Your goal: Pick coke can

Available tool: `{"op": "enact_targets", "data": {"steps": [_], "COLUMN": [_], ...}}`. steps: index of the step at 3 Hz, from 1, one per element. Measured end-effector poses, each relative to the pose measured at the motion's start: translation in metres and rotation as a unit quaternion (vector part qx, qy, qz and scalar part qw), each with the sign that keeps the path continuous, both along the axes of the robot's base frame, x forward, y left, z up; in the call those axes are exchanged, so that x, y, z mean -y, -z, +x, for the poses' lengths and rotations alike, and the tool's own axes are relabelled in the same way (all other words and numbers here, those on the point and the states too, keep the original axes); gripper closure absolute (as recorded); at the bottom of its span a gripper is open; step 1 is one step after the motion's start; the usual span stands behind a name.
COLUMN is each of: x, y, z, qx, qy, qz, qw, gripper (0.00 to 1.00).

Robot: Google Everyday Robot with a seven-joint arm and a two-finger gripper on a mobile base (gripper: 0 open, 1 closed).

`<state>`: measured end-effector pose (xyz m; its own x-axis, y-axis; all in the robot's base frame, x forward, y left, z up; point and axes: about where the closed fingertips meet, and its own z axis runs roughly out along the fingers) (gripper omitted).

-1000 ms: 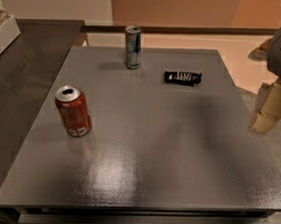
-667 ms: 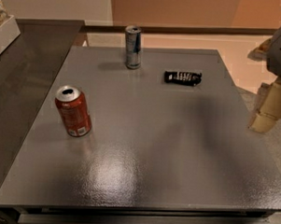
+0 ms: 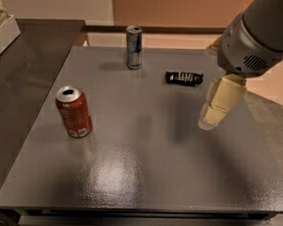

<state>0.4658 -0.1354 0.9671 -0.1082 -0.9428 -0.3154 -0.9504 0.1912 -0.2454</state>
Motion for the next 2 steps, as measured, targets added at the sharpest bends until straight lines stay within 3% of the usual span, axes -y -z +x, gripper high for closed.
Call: {"op": "enact_targets", "data": {"steps": [2], "x": [-0.09], "y": [0.03], "z": [0.025], "qx": [-0.007], "qy": [-0.046], "qz": [0.06], "qw": [0.9971], "gripper": [0.0]}}
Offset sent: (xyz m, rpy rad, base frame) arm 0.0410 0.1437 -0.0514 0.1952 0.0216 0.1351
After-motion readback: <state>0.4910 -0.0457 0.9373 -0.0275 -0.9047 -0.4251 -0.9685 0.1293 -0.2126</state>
